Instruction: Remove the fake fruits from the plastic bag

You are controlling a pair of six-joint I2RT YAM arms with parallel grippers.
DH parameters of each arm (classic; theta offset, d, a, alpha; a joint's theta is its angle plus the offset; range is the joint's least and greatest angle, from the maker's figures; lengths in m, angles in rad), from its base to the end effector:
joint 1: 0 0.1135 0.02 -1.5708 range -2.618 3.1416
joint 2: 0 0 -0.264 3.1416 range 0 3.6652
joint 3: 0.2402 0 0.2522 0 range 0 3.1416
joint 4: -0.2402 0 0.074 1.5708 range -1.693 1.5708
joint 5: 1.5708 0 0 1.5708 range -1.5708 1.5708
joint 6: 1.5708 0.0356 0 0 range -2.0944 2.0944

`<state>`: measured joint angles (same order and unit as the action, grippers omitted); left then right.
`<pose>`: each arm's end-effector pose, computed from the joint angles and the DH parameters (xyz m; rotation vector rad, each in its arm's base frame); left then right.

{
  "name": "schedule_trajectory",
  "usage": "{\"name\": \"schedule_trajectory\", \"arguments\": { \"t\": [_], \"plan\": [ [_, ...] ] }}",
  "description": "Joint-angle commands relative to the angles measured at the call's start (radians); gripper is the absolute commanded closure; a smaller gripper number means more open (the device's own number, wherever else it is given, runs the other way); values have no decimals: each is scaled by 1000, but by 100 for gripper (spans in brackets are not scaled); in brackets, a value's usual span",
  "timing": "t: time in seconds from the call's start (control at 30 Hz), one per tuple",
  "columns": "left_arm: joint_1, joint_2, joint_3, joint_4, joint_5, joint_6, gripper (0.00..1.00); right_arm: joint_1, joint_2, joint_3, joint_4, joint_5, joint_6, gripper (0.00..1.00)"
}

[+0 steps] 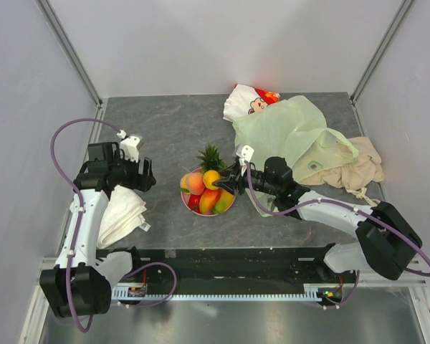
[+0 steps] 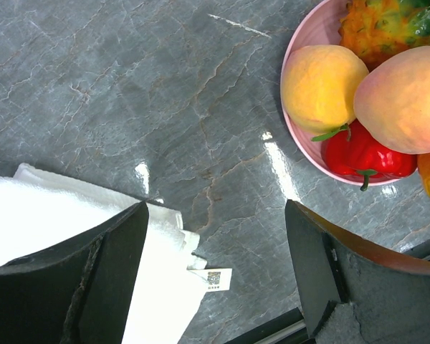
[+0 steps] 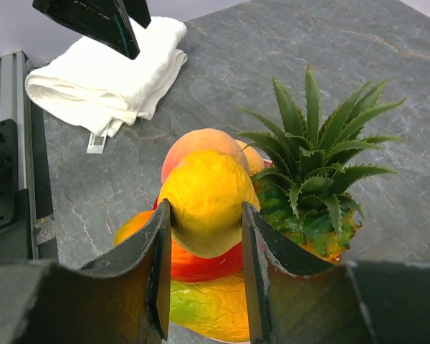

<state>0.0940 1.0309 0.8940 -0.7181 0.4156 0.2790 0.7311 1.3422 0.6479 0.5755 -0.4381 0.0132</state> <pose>0.2055 0.0049 0.2855 0.4013 2.3213 -0.3237 0.2075 0.2064 0.2474 -0.9288 1.5012 0.9182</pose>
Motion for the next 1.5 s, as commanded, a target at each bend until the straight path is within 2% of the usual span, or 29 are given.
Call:
{"name": "schedule_trajectory", "arguments": {
  "t": [0.0, 0.5, 0.73, 0.83, 1.47],
  "plan": [
    [9, 11, 5, 31, -14, 35, 16, -10, 12, -4, 99, -1, 48, 63],
    [10, 14, -7, 36, -14, 42, 16, -10, 40, -8, 95, 12, 31, 56],
    [15, 12, -18, 45, -8, 39, 16, -10, 43, -11, 78, 32, 16, 41],
    [15, 11, -20, 45, -8, 40, 16, -10, 43, -11, 75, 41, 16, 38],
    [13, 21, -24, 52, -1, 42, 16, -10, 35, -10, 49, 48, 14, 32]
  ]
}}
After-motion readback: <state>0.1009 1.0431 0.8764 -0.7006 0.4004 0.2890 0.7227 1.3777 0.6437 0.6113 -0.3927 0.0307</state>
